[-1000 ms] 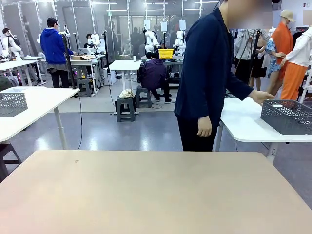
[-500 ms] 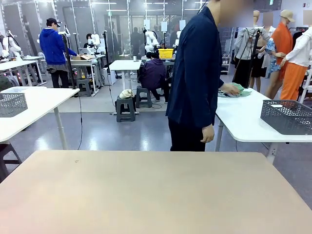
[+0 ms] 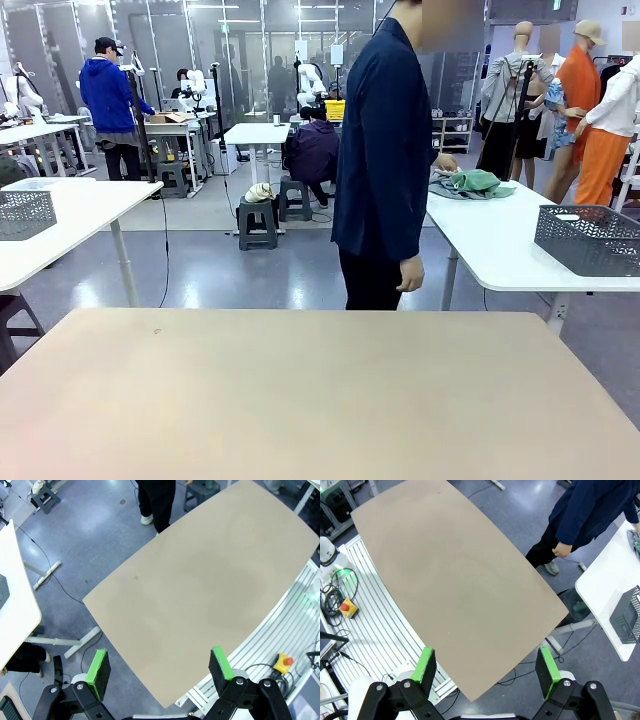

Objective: Fold the towels and place them in the basket.
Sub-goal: When a person lays out a Towel with hook on the table, fold it in half twice.

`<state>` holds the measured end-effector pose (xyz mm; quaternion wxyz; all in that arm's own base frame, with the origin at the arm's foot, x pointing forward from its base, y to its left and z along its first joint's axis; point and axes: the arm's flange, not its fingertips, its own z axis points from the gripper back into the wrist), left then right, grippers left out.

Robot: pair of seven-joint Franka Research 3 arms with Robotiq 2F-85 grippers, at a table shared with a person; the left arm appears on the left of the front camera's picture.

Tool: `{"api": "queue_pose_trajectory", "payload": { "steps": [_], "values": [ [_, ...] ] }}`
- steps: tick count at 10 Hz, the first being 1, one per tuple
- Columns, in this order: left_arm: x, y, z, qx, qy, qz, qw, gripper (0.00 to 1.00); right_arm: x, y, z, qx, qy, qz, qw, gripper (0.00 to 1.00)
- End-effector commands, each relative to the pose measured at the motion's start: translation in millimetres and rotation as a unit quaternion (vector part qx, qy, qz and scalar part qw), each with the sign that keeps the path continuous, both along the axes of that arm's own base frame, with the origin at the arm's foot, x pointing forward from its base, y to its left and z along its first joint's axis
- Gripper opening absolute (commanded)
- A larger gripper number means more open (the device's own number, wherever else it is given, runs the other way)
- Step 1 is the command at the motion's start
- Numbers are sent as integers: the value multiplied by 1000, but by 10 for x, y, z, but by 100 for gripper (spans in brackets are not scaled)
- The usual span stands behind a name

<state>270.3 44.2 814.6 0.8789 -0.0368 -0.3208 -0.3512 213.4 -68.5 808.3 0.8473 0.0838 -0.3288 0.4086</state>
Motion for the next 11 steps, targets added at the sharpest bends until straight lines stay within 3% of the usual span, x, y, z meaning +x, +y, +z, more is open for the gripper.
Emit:
{"api": "queue_pose_trajectory", "payload": {
  "steps": [1,11],
  "values": [
    [4,-7,-6,0,-1,-1,1000,100,0,6,9,3,-2,1,1000,100],
    [4,-7,-6,0,-1,-1,1000,100,0,6,9,3,-2,1,1000,100]
  ]
}}
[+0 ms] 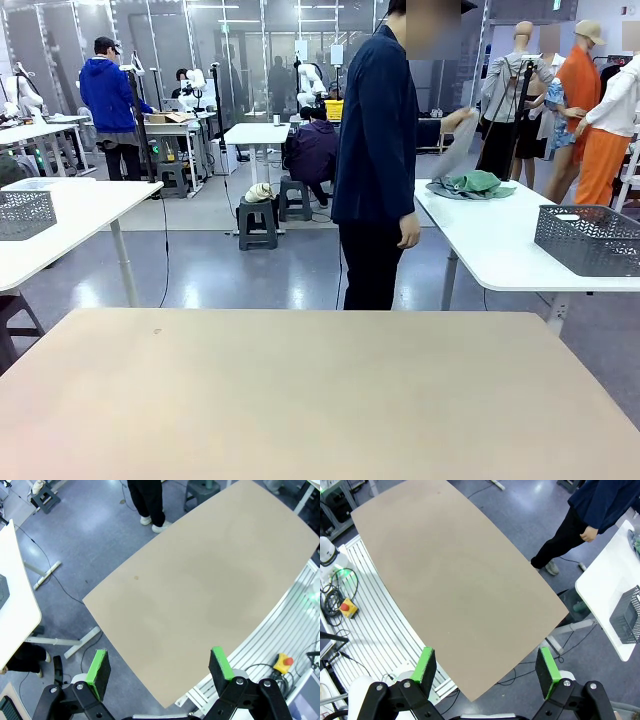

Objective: Fold the towels and place them in the basket.
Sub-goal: When a person lays out a Towel with hook on the table, fold it in half twice.

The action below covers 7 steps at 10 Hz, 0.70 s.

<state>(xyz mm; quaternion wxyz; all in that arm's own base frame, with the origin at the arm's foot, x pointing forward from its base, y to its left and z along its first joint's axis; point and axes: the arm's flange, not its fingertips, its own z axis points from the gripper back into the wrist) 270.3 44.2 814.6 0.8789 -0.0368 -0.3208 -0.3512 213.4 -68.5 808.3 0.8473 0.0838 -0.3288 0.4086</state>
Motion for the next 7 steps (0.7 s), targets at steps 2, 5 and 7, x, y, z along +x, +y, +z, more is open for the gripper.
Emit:
{"api": "queue_pose_trajectory", "payload": {
  "steps": [2,5,7],
  "values": [
    [4,-7,-6,0,-1,-1,1000,100,0,6,9,3,-2,1,1000,100],
    [4,-7,-6,0,-1,-1,1000,100,0,6,9,3,-2,1,1000,100],
    [4,-7,-6,0,-1,-1,1000,100,0,6,9,3,-2,1,1000,100]
  ]
}}
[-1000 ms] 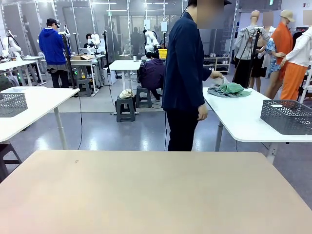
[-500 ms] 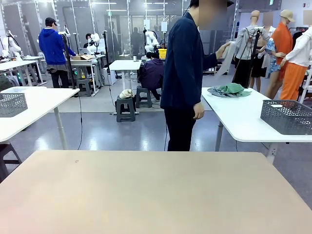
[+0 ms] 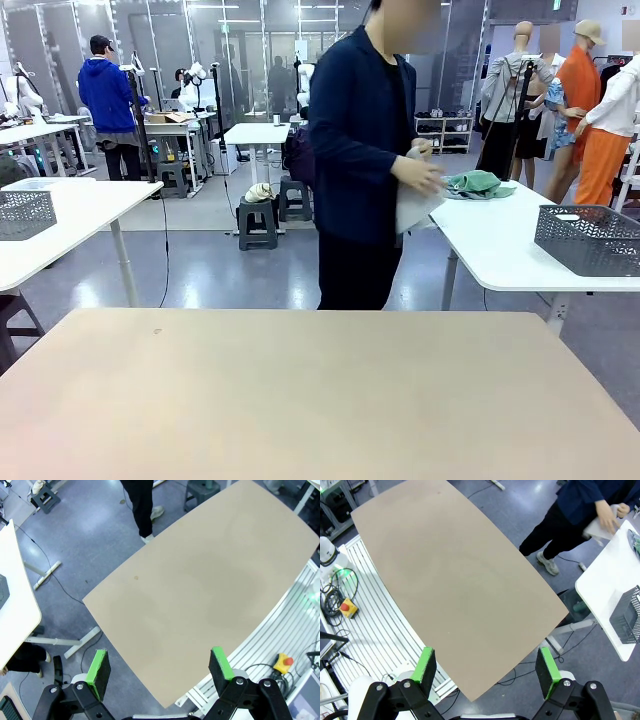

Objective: Fold the towels and place them in the basket.
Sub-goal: When a person lays out a Towel with hook on the table, fold it in half twice.

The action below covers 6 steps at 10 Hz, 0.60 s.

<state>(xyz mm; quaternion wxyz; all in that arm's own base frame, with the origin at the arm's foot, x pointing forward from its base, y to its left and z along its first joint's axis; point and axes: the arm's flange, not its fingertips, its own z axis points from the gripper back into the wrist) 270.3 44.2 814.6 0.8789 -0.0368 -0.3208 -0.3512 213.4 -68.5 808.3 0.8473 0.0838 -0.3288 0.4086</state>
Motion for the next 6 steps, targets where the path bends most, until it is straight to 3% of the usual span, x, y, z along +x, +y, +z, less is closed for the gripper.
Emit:
{"api": "queue_pose_trajectory", "payload": {
  "steps": [1,6],
  "values": [
    [4,-7,-6,0,-1,-1,1000,100,0,6,9,3,-2,1,1000,100],
    [4,-7,-6,0,-1,-1,1000,100,0,6,9,3,-2,1,1000,100]
  ]
}}
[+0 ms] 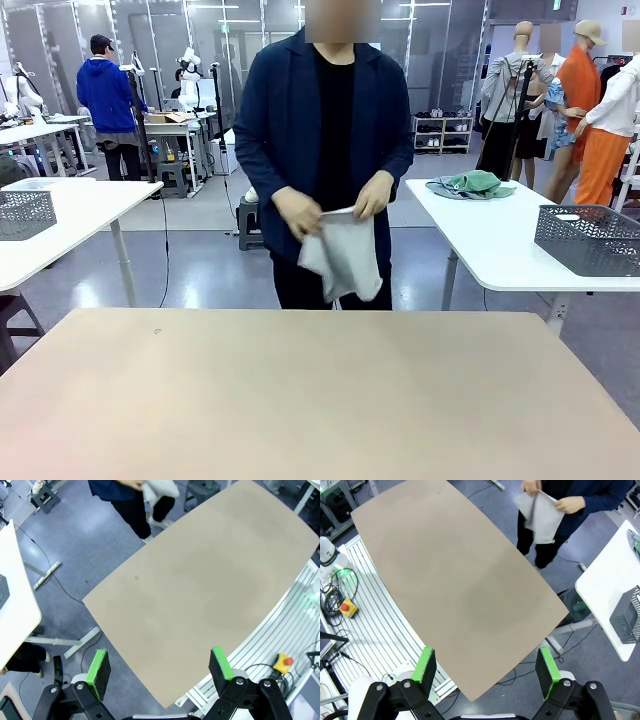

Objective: Fold the towels and place them in the basket.
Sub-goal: When a person lays out a Towel with hook on the table, fold it in half twice.

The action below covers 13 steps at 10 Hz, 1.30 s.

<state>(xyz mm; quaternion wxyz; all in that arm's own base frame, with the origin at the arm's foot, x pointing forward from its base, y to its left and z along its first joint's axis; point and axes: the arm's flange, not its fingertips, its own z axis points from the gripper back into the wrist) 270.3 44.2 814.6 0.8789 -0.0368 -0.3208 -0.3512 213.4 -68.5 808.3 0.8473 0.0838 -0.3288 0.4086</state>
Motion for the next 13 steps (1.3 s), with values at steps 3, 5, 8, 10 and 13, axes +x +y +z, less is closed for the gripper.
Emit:
{"api": "queue_pose_trajectory", "payload": {
  "steps": [3,5,8,10,13],
  "values": [
    [4,-7,-6,0,-1,-1,1000,100,0,6,9,3,-2,1,1000,100],
    [4,-7,-6,0,-1,-1,1000,100,0,6,9,3,-2,1,1000,100],
    [4,-7,-6,0,-1,-1,1000,100,0,6,9,3,-2,1,1000,100],
    [4,-7,-6,0,-1,-1,1000,100,0,6,9,3,-2,1,1000,100],
    [4,-7,-6,0,-1,-1,1000,100,0,6,9,3,-2,1,1000,100]
  ]
}}
